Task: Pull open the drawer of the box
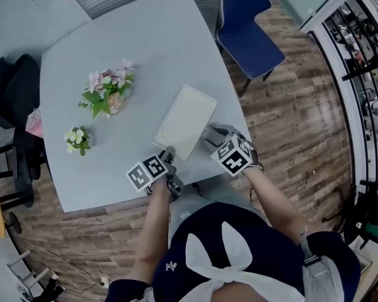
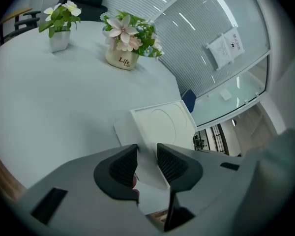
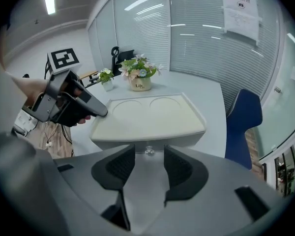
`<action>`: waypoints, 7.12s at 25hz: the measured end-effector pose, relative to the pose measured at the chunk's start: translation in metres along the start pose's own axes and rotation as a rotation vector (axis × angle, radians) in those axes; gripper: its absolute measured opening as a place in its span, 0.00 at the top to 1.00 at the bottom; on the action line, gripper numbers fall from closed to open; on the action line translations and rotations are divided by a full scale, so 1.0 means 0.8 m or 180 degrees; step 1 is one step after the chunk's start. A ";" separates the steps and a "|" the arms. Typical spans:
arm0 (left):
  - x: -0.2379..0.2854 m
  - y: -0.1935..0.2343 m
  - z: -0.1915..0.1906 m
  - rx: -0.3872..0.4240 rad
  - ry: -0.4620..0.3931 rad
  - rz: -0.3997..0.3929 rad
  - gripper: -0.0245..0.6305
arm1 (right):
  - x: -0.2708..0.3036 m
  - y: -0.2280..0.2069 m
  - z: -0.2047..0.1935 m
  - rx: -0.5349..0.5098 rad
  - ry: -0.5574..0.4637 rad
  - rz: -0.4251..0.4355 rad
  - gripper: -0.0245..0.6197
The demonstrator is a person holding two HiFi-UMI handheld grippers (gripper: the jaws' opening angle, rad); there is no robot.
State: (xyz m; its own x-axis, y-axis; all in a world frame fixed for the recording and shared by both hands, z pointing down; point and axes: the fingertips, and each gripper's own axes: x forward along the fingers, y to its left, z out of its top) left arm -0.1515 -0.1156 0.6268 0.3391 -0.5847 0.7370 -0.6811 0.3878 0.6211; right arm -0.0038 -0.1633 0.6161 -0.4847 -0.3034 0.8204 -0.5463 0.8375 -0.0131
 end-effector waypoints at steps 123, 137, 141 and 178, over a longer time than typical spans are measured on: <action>0.006 0.005 0.005 -0.0018 -0.0264 0.0157 0.73 | 0.012 -0.004 -0.094 -0.0028 0.0401 -0.0068 0.85; 0.006 0.005 0.005 -0.0022 -0.0281 0.0140 0.73 | -0.004 -0.006 -0.119 -0.0080 0.0477 -0.0046 0.85; 0.006 0.005 0.004 -0.0025 -0.0281 0.0135 0.73 | -0.006 -0.004 -0.120 -0.0077 0.0469 -0.0048 0.85; 0.008 0.004 0.005 0.0019 -0.0218 0.0089 0.73 | -0.022 -0.008 -0.140 -0.0196 0.0640 -0.0117 0.85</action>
State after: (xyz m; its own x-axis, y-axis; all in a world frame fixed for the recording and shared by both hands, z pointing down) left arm -0.1541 -0.1210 0.6322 0.2748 -0.6212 0.7339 -0.6935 0.4006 0.5988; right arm 0.0850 -0.1125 0.6659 -0.3158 -0.2427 0.9173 -0.5154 0.8555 0.0489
